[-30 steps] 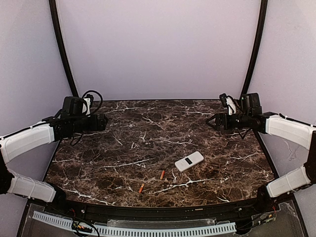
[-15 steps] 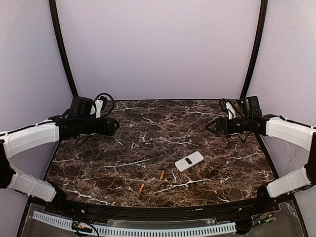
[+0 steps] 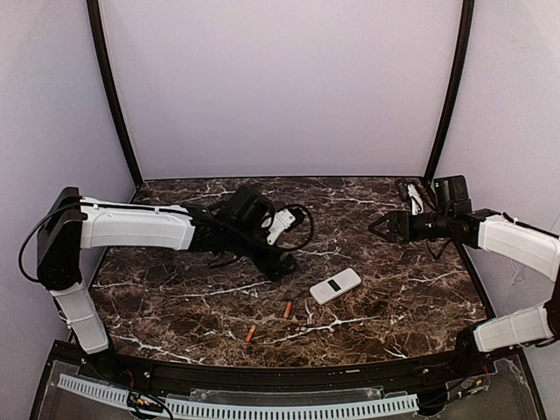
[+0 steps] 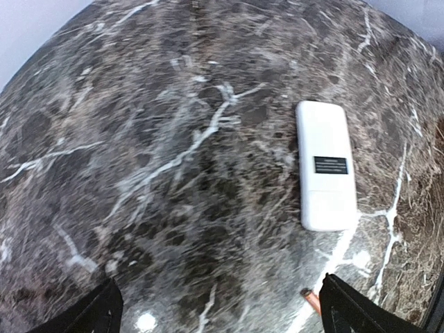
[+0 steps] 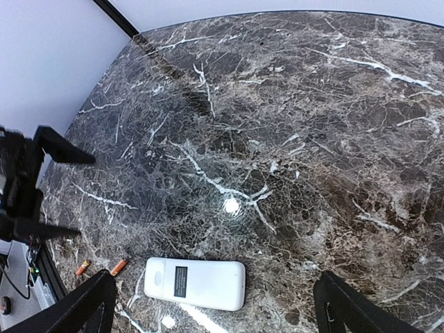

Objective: Load the batteries into the remote control
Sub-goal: Pick up the remote control from the center of the board.

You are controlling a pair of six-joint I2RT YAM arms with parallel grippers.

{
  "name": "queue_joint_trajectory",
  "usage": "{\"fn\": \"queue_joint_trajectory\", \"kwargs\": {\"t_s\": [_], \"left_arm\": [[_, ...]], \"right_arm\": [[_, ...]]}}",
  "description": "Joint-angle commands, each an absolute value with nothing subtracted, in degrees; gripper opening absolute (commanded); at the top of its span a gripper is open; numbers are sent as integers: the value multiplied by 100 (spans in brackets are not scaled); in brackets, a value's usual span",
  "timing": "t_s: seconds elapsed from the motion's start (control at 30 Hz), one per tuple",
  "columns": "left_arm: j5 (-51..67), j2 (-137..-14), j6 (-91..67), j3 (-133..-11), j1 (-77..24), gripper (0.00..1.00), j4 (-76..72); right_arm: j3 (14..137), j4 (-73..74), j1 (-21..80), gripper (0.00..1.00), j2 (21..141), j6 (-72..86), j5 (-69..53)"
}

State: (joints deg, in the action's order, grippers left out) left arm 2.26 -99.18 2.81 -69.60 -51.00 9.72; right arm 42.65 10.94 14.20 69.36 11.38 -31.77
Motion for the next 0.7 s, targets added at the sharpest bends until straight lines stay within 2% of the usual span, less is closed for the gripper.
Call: {"fn": "queue_joint_trajectory", "kwargs": {"t_s": [0.0,0.27,0.67], "left_arm": [[319,-10610,726,-7655,-5642,100,1440],[93,-11699,854,-8678,-6225,100,1860],[-296,-12293,940,-9226,-6440,100,2048]], "right_arm": [[4125,947,1178,99,6743,1345,-3476],[3891,896,843,99,6539,1481,-3538],[3684,823,612,99,6174,1569,-3594]]}}
